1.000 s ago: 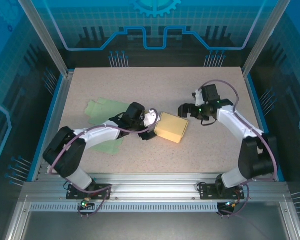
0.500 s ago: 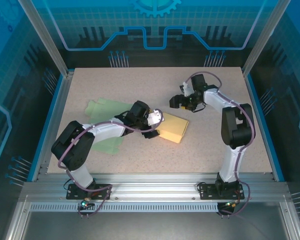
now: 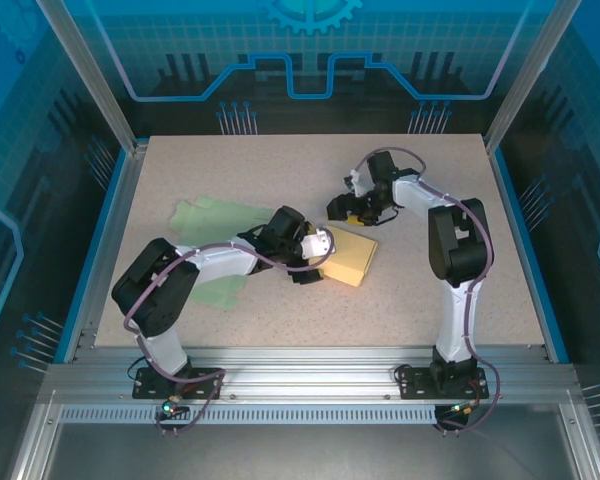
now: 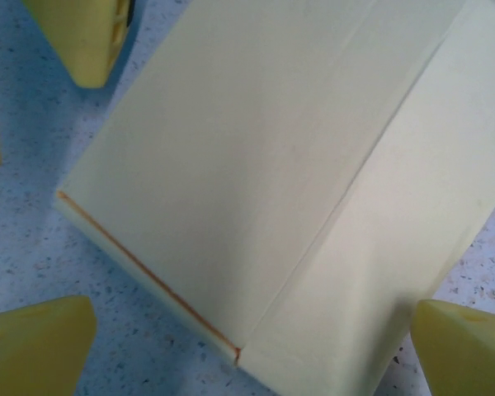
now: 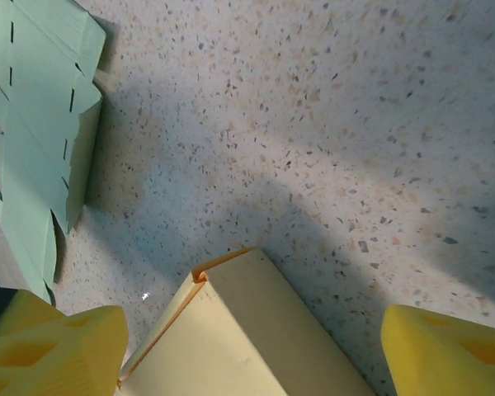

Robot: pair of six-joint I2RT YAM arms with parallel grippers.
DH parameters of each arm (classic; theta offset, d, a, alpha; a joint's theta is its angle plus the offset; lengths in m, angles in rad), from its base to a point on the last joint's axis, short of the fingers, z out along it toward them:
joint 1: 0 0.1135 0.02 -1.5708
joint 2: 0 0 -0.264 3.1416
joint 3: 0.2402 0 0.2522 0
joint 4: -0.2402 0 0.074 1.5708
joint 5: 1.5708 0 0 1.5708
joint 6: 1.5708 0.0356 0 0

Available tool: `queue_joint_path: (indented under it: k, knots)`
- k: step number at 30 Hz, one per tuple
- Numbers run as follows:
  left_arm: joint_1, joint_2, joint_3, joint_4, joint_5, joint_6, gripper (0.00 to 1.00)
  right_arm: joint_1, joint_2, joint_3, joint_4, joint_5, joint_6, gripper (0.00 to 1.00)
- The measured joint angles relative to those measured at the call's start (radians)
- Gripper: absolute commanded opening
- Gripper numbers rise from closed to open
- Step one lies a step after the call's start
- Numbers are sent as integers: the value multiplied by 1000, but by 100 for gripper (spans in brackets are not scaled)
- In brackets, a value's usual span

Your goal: Fold the paper box

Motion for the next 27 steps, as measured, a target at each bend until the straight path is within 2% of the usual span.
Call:
queue_joint_path:
  k: [16, 22, 23, 25, 27]
  knots:
    - [-11, 61, 18, 47, -110, 15, 99, 19, 45, 25, -16, -42, -8, 65]
    - [-17, 64, 21, 51, -117, -3, 99, 20, 53, 25, -12, -47, -8, 65]
    - [-19, 63, 20, 53, -117, -6, 99, 20, 53, 25, -12, -47, -8, 67]
    - [-21, 55, 10, 63, -118, -17, 99, 20, 54, 26, -13, -45, -9, 80]
    - [-27, 30, -13, 69, -124, -34, 99, 21, 55, 30, -24, -40, -13, 88]
